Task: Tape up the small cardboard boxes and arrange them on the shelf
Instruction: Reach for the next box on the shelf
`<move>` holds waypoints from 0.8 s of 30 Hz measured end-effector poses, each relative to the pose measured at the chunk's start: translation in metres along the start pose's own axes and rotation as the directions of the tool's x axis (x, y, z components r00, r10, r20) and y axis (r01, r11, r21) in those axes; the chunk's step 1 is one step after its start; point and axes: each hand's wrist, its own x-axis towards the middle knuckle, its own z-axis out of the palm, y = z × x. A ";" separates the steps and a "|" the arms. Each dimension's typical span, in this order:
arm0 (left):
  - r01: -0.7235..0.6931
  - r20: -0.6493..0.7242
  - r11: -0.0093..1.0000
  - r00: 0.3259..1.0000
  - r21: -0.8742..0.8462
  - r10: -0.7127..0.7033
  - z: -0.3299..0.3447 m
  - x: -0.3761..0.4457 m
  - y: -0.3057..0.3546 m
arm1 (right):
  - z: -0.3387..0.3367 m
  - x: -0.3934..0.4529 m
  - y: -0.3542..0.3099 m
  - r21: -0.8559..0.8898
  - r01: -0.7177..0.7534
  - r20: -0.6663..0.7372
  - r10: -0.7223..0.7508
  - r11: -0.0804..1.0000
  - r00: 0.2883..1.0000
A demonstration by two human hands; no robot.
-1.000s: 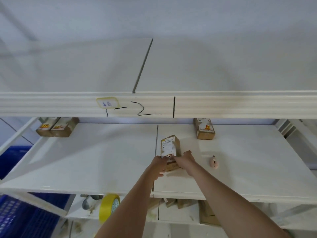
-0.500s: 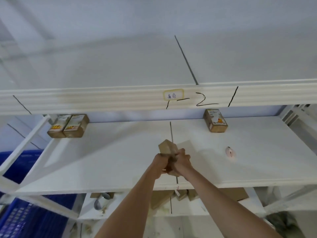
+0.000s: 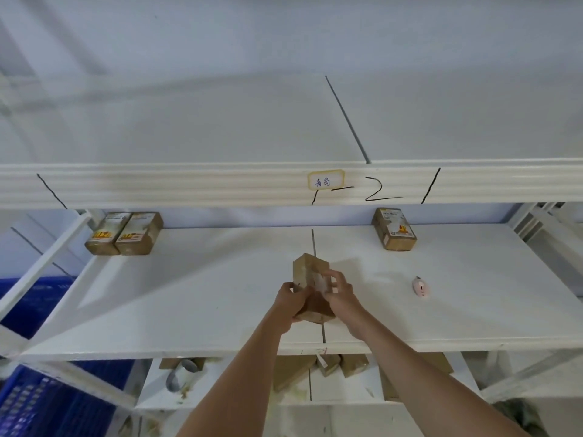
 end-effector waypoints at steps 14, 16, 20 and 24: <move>0.010 0.030 0.997 0.999 0.076 -0.012 0.027 0.008 -0.013 | -0.042 0.017 0.031 -0.062 -0.164 -0.095 0.158 0.985 0.983; 0.008 0.033 0.996 0.999 0.091 -0.011 0.033 0.008 -0.013 | -0.044 0.018 0.034 -0.135 -0.155 -0.123 0.138 0.979 0.983; -0.031 0.013 0.989 0.999 0.144 0.030 0.044 0.010 -0.014 | -0.051 0.025 0.037 -0.229 -0.135 -0.147 0.103 0.964 0.984; -0.035 0.010 0.984 0.999 0.175 0.034 0.052 0.014 -0.015 | -0.056 0.028 0.043 -0.303 -0.131 -0.169 0.082 0.944 0.982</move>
